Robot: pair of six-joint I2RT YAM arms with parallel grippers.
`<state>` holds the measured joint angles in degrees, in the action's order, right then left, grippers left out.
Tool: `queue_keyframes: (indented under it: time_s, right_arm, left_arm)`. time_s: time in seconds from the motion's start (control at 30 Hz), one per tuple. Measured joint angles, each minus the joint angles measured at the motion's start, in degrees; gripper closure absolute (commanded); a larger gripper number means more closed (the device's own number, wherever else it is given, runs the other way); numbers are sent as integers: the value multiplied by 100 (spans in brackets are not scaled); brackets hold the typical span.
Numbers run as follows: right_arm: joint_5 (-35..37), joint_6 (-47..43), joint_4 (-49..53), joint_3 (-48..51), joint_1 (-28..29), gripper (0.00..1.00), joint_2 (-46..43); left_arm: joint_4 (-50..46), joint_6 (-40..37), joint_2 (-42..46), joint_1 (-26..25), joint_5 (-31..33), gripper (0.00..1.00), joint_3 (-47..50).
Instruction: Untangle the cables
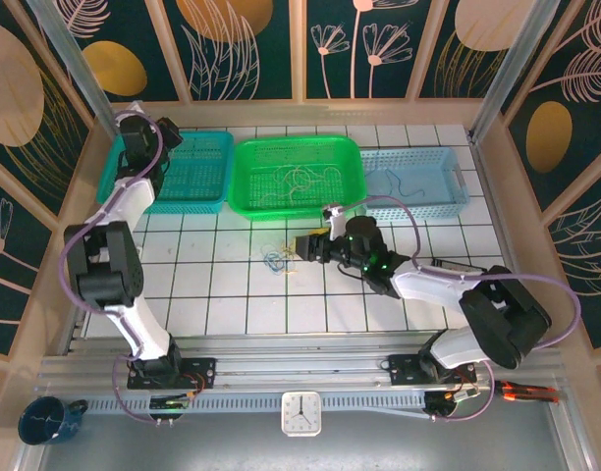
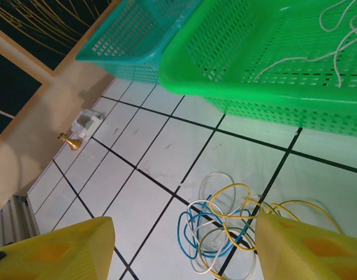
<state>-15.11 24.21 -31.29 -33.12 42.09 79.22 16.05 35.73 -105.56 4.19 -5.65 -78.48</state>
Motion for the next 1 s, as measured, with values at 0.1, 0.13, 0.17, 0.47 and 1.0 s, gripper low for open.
queue_keyframes:
  time_s: [0.1,0.13,0.17,0.47,1.0]
  right_arm:
    - [-44,15,87,105,-66,35,-175]
    - [-63,15,129,129,-90,35,-219]
    - [-83,15,166,149,-118,35,-251]
    - [-232,11,413,168,-356,35,-297]
    - [-297,-46,866,-59,-568,35,-216]
  left_arm:
    - [-284,-170,-505,0,20,82,-417]
    - [-376,-221,-616,0,17,75,-509]
    - [-466,-271,-693,0,22,66,-573]
    - [-914,-496,-796,0,166,1,-1248]
    - [92,-190,881,0,275,1,741]
